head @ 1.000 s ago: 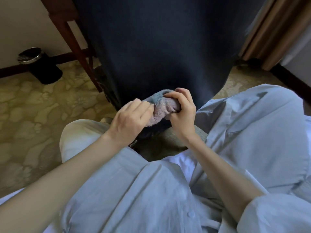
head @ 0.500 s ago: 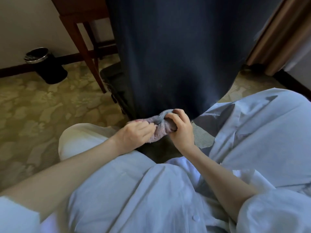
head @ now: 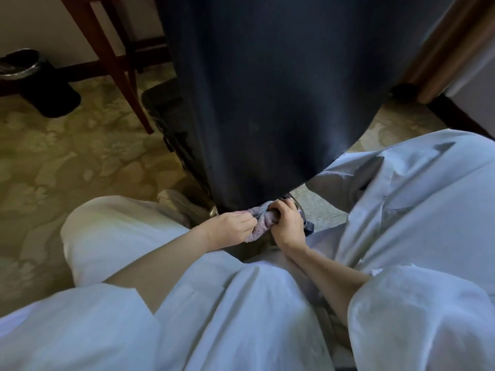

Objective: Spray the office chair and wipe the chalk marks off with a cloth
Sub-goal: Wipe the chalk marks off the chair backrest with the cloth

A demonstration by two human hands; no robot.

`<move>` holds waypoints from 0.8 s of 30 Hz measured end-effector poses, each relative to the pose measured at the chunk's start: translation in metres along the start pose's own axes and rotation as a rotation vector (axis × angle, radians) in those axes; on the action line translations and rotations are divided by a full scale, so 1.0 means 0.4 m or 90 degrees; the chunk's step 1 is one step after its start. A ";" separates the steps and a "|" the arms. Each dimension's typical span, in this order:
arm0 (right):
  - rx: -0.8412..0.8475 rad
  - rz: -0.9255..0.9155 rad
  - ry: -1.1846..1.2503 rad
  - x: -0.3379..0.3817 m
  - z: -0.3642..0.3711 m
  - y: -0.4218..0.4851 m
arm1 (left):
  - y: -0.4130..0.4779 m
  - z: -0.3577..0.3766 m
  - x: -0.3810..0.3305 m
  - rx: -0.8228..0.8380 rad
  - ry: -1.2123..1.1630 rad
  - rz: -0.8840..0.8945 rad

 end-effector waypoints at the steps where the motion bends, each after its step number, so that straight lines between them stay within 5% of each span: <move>1: -0.004 0.001 0.008 0.000 -0.004 0.000 | 0.003 -0.004 -0.001 0.006 -0.010 -0.006; 16: -0.125 -0.275 0.202 0.242 -0.187 -0.073 | -0.066 -0.367 0.055 -0.135 0.124 -0.202; 24: -0.170 -0.432 0.095 0.315 -0.204 -0.118 | -0.148 -0.437 0.065 -0.136 0.133 -0.273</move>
Point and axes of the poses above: each hand's wrist, its own y-axis towards the middle knuckle, its own z-axis out of the palm, x = y × z, the point moved 5 cm from there along y, towards the middle knuckle, and after that the axes turned 10 degrees about z, right-handed, at the moved point
